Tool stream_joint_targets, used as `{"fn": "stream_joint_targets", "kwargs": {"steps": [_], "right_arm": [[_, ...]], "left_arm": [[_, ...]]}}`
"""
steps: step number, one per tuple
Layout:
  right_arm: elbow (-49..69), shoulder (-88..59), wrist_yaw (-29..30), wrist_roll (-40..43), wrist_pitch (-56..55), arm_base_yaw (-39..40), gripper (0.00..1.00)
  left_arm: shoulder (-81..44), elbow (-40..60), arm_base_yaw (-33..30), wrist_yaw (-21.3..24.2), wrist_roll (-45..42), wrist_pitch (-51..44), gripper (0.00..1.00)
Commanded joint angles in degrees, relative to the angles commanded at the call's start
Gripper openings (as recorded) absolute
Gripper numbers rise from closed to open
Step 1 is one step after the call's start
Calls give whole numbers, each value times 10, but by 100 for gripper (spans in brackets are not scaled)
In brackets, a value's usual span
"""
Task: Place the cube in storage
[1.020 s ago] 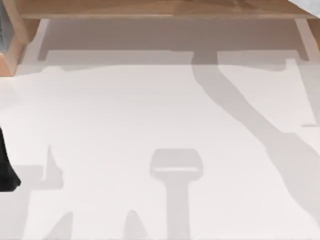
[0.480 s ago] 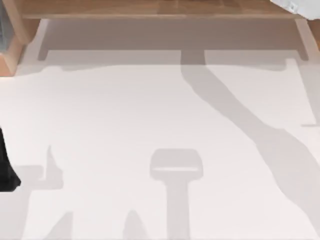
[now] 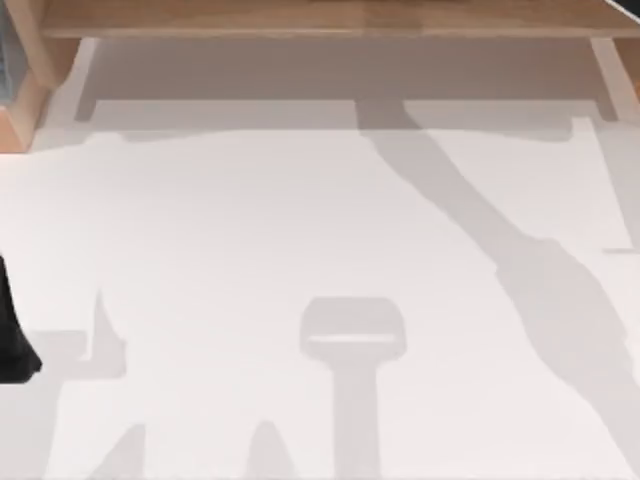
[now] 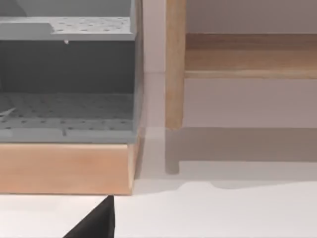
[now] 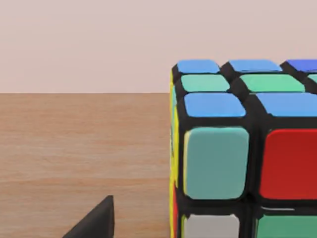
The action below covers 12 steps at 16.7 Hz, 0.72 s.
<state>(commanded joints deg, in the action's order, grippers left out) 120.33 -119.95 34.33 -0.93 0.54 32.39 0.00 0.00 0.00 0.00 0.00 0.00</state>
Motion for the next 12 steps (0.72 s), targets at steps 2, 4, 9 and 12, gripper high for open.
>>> {"fn": "stream_joint_targets", "kwargs": {"steps": [2,4,9,12], "right_arm": [[40,-27,-9,0,14,-10,100],[57,-40,-13,0,20,-14,100],[57,-40,-13,0,20,-14,85],[57,-40,-13,0,20,-14,62]], "left_arm": [[0,0,0,0,0,0,100],[0,0,0,0,0,0,100],[0,0,0,0,0,0,100],[0,0,0,0,0,0,100]]}}
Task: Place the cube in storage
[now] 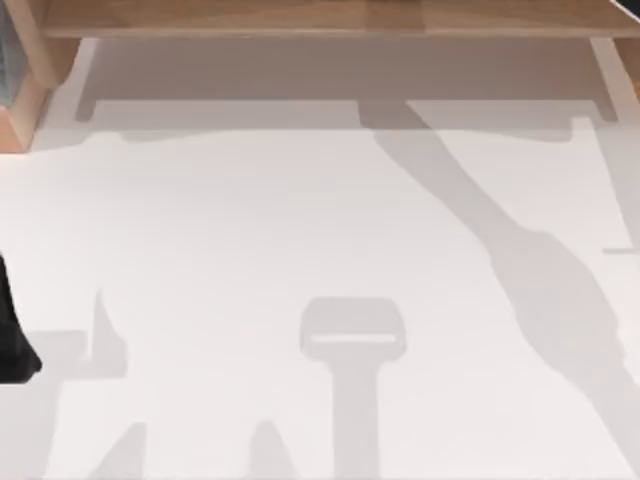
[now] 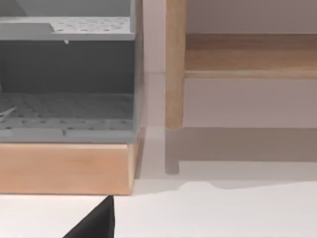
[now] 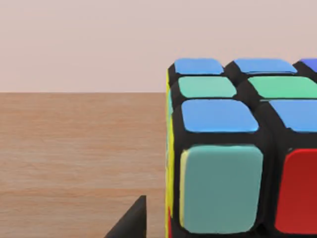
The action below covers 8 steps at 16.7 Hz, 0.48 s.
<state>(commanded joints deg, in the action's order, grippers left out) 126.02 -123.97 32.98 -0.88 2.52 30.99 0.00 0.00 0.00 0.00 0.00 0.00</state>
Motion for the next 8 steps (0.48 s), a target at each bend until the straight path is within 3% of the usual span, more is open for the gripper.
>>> {"fn": "stream_joint_targets", "kwargs": {"steps": [8], "right_arm": [[0,0,0,0,0,0,2]], "left_arm": [[0,0,0,0,0,0,100]]}}
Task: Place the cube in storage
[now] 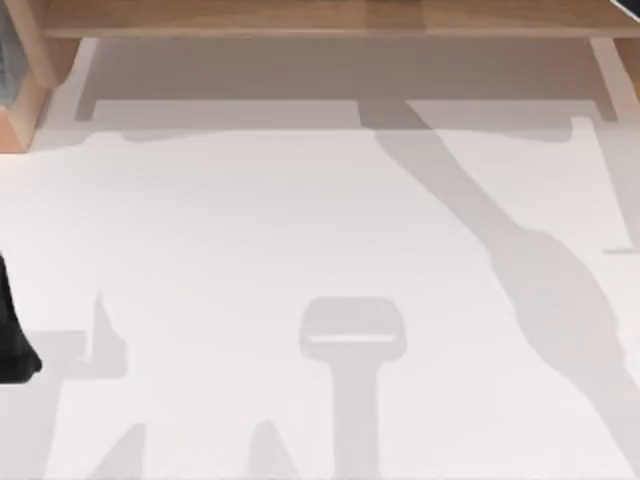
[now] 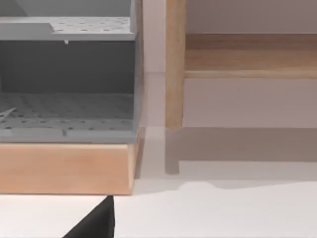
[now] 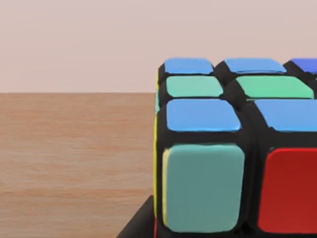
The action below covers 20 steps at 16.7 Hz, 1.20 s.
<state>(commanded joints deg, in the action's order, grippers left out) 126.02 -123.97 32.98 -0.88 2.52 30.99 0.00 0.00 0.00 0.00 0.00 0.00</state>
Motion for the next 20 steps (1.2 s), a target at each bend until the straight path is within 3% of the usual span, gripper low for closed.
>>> {"fn": "stream_joint_targets", "kwargs": {"steps": [20], "right_arm": [[-3,32,11,-2,28,12,0]], "left_arm": [[0,0,0,0,0,0,100]]}}
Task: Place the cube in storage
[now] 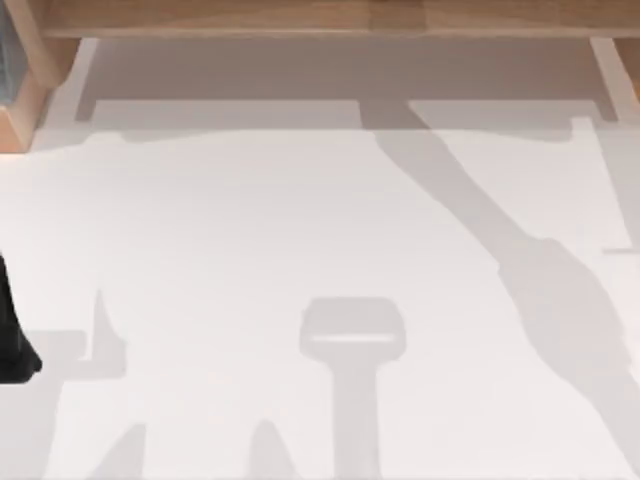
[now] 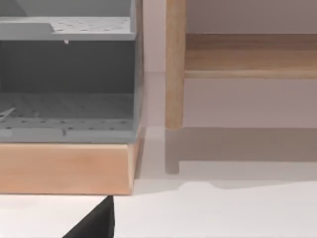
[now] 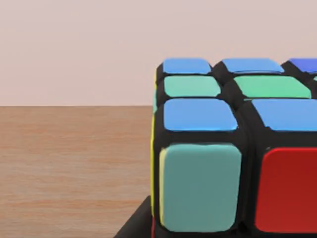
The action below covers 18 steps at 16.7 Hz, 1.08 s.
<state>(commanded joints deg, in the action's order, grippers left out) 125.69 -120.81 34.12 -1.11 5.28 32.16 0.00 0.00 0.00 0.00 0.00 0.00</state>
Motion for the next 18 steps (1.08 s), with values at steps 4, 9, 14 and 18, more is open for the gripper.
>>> {"fn": "stream_joint_targets", "kwargs": {"steps": [4,9,14,18], "right_arm": [[51,32,-29,13,57,-37,0],[180,83,-115,57,264,-143,0],[310,90,-225,117,558,-271,0],[380,36,-299,162,745,-367,0]], "left_arm": [[0,0,0,0,0,0,100],[0,0,0,0,0,0,100],[0,0,0,0,0,0,100],[0,0,0,0,0,0,100]]}}
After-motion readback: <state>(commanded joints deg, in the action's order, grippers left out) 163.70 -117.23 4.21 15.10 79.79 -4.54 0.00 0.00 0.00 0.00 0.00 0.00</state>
